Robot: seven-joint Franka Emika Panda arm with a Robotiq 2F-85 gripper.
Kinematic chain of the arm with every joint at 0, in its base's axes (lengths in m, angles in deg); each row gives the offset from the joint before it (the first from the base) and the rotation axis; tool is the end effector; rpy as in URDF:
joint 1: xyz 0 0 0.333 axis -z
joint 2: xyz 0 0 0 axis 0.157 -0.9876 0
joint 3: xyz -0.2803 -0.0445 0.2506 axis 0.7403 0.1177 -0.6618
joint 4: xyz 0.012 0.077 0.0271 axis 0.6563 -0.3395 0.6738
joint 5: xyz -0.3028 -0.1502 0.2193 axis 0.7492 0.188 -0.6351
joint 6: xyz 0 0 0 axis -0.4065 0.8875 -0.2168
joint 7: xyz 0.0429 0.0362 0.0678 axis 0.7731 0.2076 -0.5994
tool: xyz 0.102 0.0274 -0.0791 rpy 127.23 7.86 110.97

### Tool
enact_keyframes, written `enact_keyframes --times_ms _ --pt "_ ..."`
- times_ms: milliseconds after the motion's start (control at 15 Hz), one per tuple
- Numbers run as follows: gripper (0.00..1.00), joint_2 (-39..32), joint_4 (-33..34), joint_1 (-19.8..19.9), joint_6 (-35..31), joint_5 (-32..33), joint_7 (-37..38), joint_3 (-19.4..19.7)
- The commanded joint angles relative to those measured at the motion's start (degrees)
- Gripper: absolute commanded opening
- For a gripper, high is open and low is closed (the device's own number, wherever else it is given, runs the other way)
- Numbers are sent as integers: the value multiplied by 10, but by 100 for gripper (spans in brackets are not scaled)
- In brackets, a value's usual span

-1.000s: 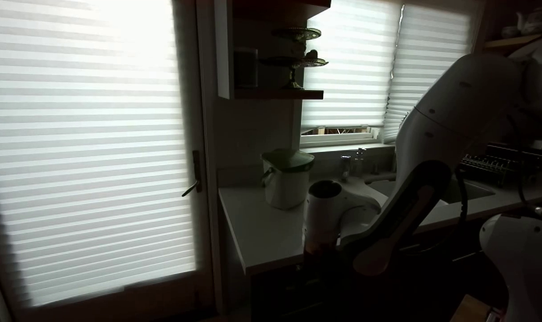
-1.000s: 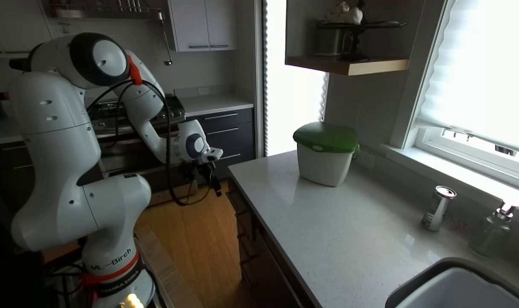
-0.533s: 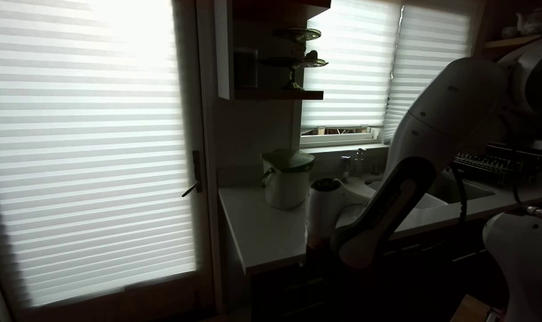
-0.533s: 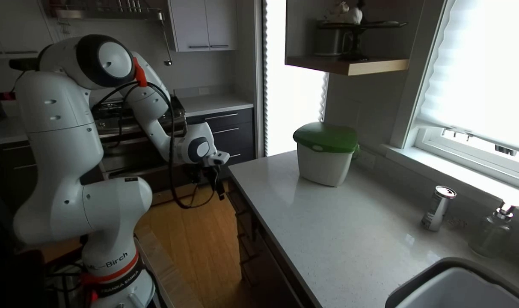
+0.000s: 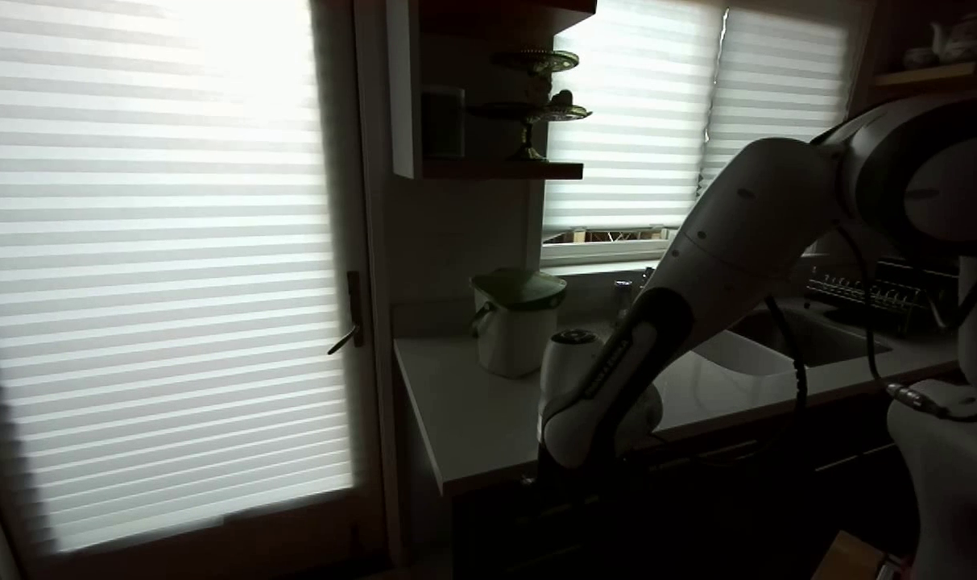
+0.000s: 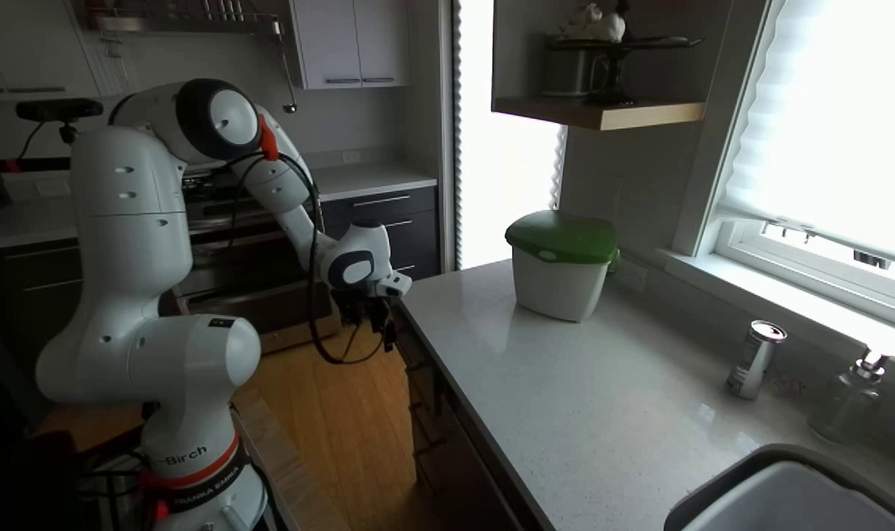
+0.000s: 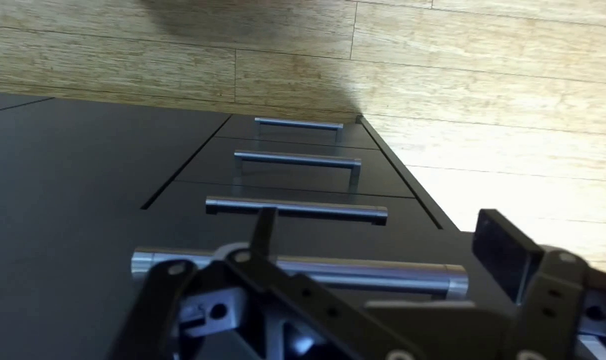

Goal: Close the open drawer

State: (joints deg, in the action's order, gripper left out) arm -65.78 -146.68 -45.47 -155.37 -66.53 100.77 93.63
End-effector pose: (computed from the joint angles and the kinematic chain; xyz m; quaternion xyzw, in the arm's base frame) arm 0.4562 0.1895 0.2158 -0.9952 0.0958 -0.0173 0.0070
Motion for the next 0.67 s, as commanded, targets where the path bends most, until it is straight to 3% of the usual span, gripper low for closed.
enact_keyframes --times_ms 0,267,467,600 --pt "100 -62 59 142 0 26 13 -126" --pt "100 -104 93 230 -46 90 66 -191" --pt "100 -117 97 251 -73 132 114 -203" --pt "100 -115 96 260 -56 148 126 -212"
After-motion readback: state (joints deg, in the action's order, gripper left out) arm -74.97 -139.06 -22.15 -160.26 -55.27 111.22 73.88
